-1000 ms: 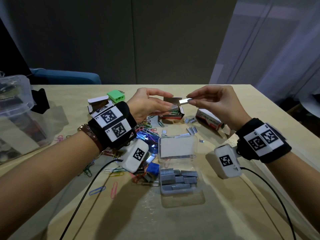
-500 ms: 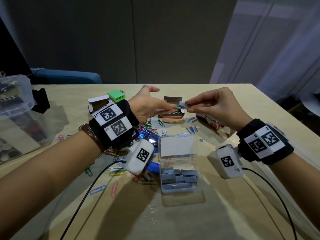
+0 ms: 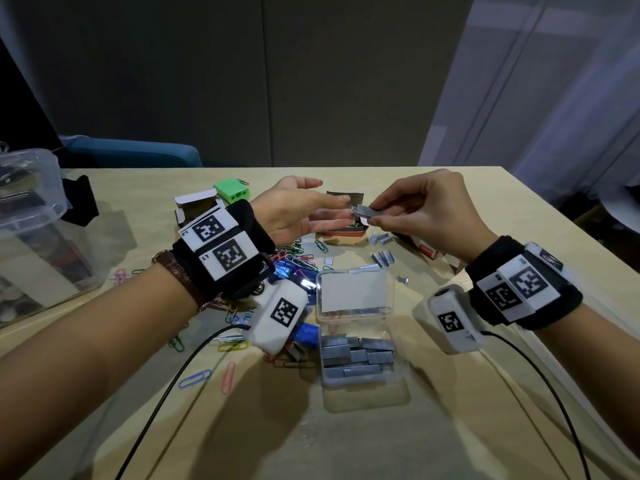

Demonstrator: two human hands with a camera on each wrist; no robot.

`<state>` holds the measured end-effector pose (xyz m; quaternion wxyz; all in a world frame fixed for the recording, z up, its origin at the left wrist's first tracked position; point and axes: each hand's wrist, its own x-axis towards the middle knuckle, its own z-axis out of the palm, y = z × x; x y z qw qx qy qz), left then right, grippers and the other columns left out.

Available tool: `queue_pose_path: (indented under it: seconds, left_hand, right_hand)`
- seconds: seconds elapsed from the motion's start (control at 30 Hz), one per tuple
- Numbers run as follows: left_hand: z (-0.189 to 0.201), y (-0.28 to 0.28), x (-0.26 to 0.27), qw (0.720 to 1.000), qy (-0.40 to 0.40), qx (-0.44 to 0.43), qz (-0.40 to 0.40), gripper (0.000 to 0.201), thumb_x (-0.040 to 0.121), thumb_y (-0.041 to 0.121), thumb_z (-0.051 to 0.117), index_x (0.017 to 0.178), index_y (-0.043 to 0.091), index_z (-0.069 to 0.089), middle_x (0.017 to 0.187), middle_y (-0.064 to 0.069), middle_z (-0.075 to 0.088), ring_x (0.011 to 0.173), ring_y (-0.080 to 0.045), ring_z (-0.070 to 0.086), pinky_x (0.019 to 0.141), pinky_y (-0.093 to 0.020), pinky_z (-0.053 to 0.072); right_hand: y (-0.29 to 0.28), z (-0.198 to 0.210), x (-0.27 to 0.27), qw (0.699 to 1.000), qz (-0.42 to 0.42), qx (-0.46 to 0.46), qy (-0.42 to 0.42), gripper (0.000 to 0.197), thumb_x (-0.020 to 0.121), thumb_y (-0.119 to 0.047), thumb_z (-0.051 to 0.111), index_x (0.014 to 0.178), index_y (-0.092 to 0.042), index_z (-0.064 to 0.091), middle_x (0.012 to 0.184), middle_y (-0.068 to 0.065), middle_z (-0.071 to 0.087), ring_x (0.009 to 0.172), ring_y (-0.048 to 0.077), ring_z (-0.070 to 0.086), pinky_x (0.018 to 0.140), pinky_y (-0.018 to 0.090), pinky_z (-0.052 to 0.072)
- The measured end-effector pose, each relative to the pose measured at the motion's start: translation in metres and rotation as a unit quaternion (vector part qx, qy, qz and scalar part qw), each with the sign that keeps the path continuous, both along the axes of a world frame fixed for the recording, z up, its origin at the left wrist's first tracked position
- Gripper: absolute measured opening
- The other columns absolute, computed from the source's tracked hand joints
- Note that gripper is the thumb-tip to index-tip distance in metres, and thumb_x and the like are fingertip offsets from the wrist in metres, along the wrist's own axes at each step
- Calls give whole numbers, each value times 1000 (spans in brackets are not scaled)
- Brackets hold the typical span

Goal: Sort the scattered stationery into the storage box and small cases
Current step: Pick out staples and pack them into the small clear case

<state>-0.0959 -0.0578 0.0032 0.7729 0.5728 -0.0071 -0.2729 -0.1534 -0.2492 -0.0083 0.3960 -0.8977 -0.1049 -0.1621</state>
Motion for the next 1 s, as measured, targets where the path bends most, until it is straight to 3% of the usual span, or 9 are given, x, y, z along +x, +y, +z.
queue_pose_path:
  seconds: [0.1, 0.17, 0.33, 0.43, 0.6, 0.7, 0.8, 0.9, 1.0]
  left_hand:
    - [0, 1, -2, 999, -25, 23, -3, 76, 64, -6, 75, 127, 11, 35, 105, -24, 65, 81, -29, 71, 73, -39, 61]
    - [-1, 0, -4, 999, -36, 39, 5, 84, 57, -7, 77, 127, 11, 35, 112, -25, 62, 80, -29, 72, 72, -36, 61]
    - [-1, -1, -4, 998, -36, 41, 36, 71, 67, -15, 73, 120, 14, 35, 115, -28, 60, 75, -28, 72, 65, -34, 61]
    - [1, 0, -4, 998, -33, 32, 39, 74, 70, -18, 70, 125, 14, 34, 106, -26, 63, 70, -26, 72, 61, -34, 61]
    - [4, 2, -6, 997, -37, 46, 45, 75, 71, -19, 69, 126, 15, 32, 103, -20, 55, 73, -27, 70, 65, -37, 61]
    - [4, 4, -7, 996, -49, 60, 51, 74, 69, -18, 70, 123, 17, 32, 113, -21, 52, 77, -28, 70, 67, -37, 61]
    - [0, 6, -9, 992, -80, 76, 54, 70, 68, -17, 72, 116, 16, 33, 111, -19, 53, 80, -29, 71, 71, -37, 61]
    - [-5, 15, -9, 977, -157, 146, 15, 71, 65, -7, 79, 118, 14, 37, 100, -13, 63, 84, -27, 72, 79, -39, 60]
    - [-5, 31, -4, 952, -224, 204, -35, 63, 70, 3, 79, 122, 7, 46, 98, -11, 69, 83, -19, 73, 73, -34, 61]
  right_hand:
    - [1, 0, 1, 1000, -4, -13, -5, 21, 72, -9, 84, 91, -6, 76, 83, 2, 74, 73, 8, 71, 74, 26, 60]
    - [4, 0, 1, 999, -2, -25, -26, 20, 72, -9, 84, 91, -5, 77, 82, 2, 74, 72, 7, 71, 74, 25, 59]
    - [8, 3, 0, 997, -5, -44, -63, 22, 71, -15, 85, 90, -8, 78, 82, 0, 74, 72, 5, 71, 72, 21, 58]
    - [9, 5, -1, 996, -3, -59, -68, 22, 71, -15, 84, 91, -8, 78, 82, -1, 74, 73, 5, 70, 72, 19, 58]
    - [14, 10, -5, 993, -22, -95, -62, 25, 73, -18, 83, 97, -13, 76, 87, -2, 74, 73, 4, 70, 73, 17, 57]
    - [19, 13, -8, 976, -51, -195, -87, 18, 80, -28, 79, 95, -19, 77, 85, -5, 73, 69, 1, 64, 60, 20, 52]
    - [27, 17, -12, 943, -74, -310, -99, 12, 86, -36, 71, 93, -27, 75, 85, -11, 69, 70, 5, 59, 51, 17, 31]
    - [32, 16, -19, 932, -74, -346, -82, 13, 88, -39, 67, 93, -29, 73, 88, -12, 69, 75, 9, 62, 52, 16, 29]
    - [34, 15, -30, 937, -67, -337, -53, 17, 84, -47, 70, 89, -31, 72, 87, -13, 66, 77, 9, 60, 51, 19, 30]
